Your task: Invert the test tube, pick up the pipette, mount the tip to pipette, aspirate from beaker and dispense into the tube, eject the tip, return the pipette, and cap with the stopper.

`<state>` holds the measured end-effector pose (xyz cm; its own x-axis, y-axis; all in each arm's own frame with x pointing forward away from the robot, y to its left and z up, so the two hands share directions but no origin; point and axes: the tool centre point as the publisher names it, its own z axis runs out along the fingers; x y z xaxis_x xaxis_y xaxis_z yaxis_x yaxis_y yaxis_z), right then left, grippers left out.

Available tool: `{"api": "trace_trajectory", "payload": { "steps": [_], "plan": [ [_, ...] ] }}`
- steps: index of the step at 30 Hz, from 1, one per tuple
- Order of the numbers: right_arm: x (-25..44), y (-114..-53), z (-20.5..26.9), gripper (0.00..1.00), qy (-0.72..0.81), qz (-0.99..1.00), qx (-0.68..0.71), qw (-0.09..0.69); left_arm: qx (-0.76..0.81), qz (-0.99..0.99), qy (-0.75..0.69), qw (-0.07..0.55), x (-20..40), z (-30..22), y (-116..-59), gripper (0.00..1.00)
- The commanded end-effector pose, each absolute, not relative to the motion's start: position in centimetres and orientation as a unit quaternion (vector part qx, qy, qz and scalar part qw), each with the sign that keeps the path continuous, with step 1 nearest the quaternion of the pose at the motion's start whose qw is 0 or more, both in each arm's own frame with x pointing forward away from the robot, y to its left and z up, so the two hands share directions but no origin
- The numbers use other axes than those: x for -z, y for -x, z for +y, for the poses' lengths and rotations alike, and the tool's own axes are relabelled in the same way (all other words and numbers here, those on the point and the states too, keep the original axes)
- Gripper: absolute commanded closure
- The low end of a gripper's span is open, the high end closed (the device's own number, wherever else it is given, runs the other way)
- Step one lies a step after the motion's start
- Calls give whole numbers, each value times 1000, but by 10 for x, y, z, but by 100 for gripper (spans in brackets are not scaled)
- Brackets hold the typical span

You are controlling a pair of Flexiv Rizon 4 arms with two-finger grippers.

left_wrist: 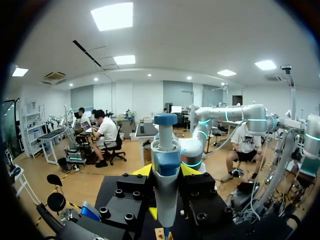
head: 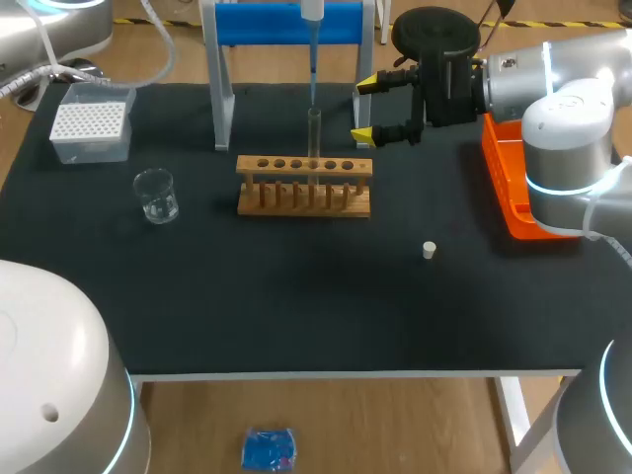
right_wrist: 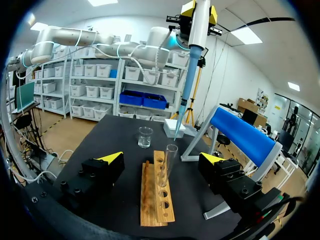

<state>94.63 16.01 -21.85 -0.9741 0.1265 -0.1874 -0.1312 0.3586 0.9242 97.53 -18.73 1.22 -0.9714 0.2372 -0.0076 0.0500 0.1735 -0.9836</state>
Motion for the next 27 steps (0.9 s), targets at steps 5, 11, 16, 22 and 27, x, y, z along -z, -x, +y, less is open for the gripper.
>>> {"api": "trace_trajectory", "payload": {
  "steps": [5, 11, 16, 22, 27],
  "plan": [
    [219, -946, 160, 0, 1, 816, -567, 115, -636, -762, 97, 76, -13, -189, -977, 100],
    [219, -946, 160, 0, 1, 816, -567, 115, -635, -762, 100, 80, -15, -195, -977, 100],
    [219, -946, 160, 0, 1, 816, -567, 115, -635, -762, 99, 81, -14, -197, -975, 100],
    [219, -946, 160, 0, 1, 816, -567, 115, -637, -760, 95, 82, -8, -198, -972, 100],
    [219, -946, 160, 0, 1, 816, -567, 115, -639, -759, 92, 82, -4, -197, -971, 100]
  ]
}}
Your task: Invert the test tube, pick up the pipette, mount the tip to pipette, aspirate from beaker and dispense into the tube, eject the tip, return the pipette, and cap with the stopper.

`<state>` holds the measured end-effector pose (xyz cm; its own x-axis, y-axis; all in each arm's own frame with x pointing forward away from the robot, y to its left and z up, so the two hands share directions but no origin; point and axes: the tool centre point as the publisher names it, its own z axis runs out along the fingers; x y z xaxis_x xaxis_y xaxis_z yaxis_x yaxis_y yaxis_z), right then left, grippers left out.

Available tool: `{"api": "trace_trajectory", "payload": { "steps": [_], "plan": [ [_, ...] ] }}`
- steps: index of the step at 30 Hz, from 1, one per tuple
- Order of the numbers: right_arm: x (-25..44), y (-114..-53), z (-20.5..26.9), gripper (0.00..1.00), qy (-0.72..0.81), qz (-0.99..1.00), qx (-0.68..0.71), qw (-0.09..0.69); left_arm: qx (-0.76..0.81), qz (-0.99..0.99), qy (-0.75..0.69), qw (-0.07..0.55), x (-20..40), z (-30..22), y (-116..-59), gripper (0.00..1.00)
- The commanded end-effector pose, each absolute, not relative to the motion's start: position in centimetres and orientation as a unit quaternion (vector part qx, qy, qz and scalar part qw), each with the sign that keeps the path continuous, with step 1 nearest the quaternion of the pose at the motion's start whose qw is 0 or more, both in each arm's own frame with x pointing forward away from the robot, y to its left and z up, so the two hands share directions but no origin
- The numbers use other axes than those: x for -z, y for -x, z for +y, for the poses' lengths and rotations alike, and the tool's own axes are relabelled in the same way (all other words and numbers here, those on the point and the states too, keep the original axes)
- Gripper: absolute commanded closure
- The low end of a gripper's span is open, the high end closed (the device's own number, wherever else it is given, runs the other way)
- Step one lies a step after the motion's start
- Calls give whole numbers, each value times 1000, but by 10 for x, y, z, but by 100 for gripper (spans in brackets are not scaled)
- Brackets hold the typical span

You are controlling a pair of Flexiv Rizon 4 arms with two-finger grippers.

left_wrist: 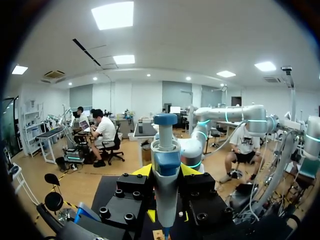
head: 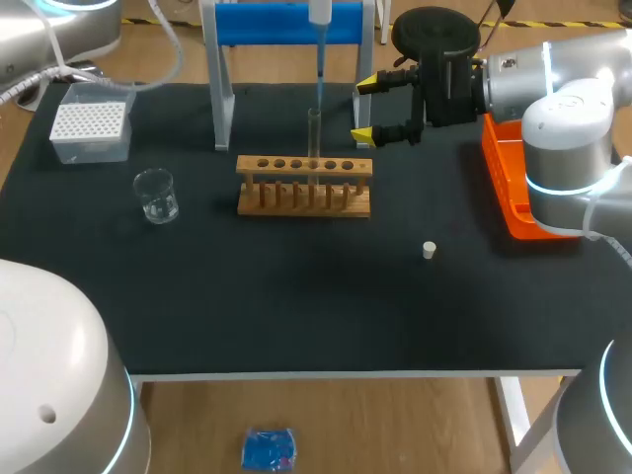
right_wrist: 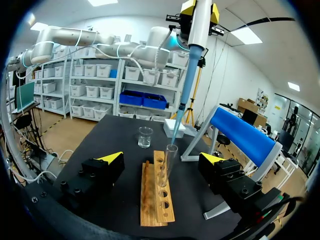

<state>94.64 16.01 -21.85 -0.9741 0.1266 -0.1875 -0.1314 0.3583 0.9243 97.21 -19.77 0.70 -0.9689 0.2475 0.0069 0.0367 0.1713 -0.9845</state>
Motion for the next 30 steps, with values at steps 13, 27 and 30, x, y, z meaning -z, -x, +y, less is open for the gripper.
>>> {"api": "trace_trajectory", "payload": {
  "steps": [13, 27, 30],
  "plan": [
    [219, -946, 160, 0, 1, 816, -567, 115, -643, -756, 86, 86, 7, -195, -973, 100],
    [219, -946, 160, 0, 1, 816, -567, 115, -635, -764, 76, 83, 11, -188, -973, 100],
    [219, -946, 160, 0, 1, 816, -567, 115, -632, -767, 73, 82, 12, -186, -974, 100]
  ]
}}
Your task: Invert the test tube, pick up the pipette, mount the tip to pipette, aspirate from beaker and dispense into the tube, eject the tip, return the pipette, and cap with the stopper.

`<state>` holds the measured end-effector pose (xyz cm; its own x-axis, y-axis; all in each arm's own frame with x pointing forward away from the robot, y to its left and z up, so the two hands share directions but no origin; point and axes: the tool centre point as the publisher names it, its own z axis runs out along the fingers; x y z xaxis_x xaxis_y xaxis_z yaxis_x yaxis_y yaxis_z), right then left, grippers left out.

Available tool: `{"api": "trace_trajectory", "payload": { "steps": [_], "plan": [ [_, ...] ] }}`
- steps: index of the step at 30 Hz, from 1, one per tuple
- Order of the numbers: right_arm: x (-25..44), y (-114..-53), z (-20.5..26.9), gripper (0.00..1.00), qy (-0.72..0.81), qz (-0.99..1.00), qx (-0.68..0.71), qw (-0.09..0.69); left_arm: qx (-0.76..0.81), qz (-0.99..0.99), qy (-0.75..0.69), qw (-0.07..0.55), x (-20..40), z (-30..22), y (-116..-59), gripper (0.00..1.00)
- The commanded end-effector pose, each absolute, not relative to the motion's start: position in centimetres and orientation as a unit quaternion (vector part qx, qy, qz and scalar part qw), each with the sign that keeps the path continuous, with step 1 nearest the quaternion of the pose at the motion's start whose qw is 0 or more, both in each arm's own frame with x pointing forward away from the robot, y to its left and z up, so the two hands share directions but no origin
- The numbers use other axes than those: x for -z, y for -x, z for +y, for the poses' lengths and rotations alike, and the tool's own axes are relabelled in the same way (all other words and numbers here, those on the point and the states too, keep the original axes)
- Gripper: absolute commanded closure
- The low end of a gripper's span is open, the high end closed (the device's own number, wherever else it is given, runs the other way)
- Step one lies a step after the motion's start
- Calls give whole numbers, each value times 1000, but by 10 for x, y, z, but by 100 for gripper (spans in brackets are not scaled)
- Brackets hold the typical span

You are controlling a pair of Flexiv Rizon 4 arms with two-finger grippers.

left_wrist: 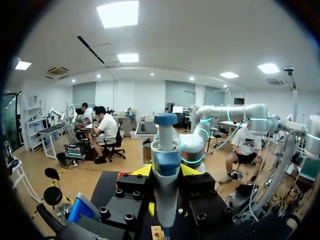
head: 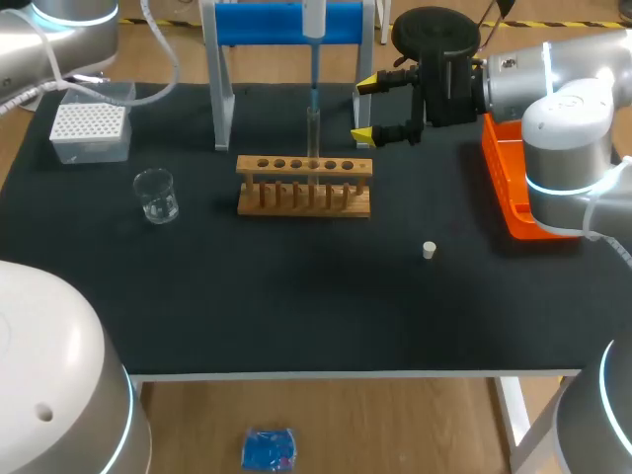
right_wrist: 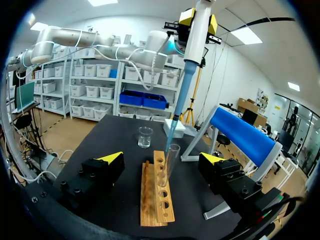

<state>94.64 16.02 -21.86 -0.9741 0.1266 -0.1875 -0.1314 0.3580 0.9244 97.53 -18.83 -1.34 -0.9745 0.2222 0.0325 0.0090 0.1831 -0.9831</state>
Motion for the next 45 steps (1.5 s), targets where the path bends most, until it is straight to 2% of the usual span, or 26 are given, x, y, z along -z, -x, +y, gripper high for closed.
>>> {"api": "trace_trajectory", "payload": {
  "steps": [1, 33, 45],
  "plan": [
    [219, -946, 160, 0, 1, 816, -567, 115, -633, -767, 73, 81, 12, -185, -974, 100],
    [219, -946, 160, 0, 1, 816, -567, 115, -634, -766, 85, 60, -12, -189, -976, 100],
    [219, -946, 160, 0, 1, 816, -567, 115, -642, -759, 82, 72, 5, -192, -982, 100]
  ]
}}
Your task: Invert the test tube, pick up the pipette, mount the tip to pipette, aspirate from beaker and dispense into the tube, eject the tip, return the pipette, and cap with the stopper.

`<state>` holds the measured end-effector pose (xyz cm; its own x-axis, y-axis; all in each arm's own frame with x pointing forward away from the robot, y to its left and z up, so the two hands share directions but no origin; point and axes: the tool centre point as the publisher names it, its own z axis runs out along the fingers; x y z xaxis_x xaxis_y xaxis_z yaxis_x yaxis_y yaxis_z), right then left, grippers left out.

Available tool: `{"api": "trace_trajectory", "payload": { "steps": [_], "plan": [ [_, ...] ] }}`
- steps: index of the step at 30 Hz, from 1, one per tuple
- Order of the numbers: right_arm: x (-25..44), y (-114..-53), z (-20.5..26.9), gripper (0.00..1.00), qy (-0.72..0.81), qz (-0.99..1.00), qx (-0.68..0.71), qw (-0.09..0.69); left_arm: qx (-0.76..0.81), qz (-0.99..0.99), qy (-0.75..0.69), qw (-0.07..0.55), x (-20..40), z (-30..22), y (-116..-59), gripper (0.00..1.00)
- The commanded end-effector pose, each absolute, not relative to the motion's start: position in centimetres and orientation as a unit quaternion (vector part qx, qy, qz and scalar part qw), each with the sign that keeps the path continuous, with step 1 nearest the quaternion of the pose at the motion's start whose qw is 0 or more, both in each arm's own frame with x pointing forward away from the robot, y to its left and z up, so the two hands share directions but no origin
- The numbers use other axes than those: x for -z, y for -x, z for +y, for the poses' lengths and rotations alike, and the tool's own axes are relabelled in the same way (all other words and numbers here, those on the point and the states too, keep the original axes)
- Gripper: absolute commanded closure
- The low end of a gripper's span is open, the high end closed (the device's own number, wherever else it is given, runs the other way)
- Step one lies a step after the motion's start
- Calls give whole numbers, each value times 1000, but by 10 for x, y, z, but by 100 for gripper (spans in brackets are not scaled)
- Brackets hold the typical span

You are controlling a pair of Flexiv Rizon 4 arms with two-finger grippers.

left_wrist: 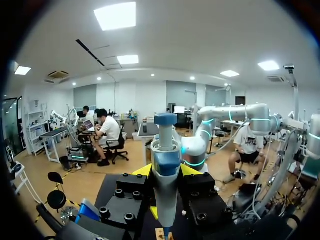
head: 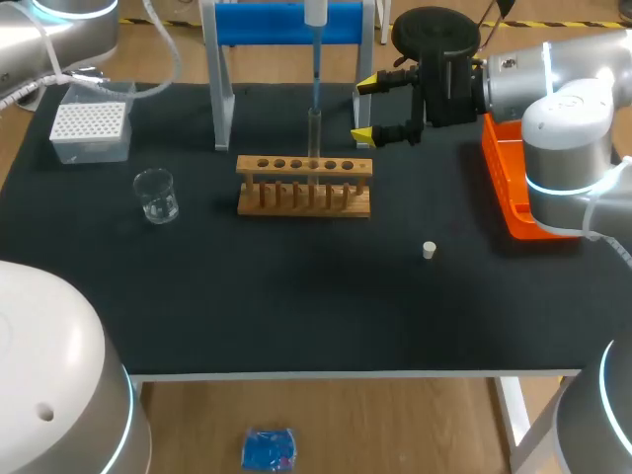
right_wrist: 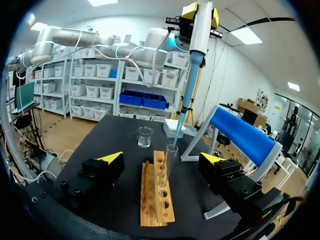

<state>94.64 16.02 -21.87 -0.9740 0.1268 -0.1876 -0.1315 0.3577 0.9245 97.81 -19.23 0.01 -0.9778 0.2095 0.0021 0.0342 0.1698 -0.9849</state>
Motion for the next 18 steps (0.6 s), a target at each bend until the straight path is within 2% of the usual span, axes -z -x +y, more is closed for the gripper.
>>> {"api": "trace_trajectory", "payload": {
  "steps": [1, 18],
  "plan": [
    [219, -946, 160, 0, 1, 816, -567, 115, -643, -758, 81, 72, 6, -192, -982, 100],
    [219, -946, 160, 0, 1, 816, -567, 115, -629, -771, 62, 74, 16, -184, -982, 100]
  ]
}}
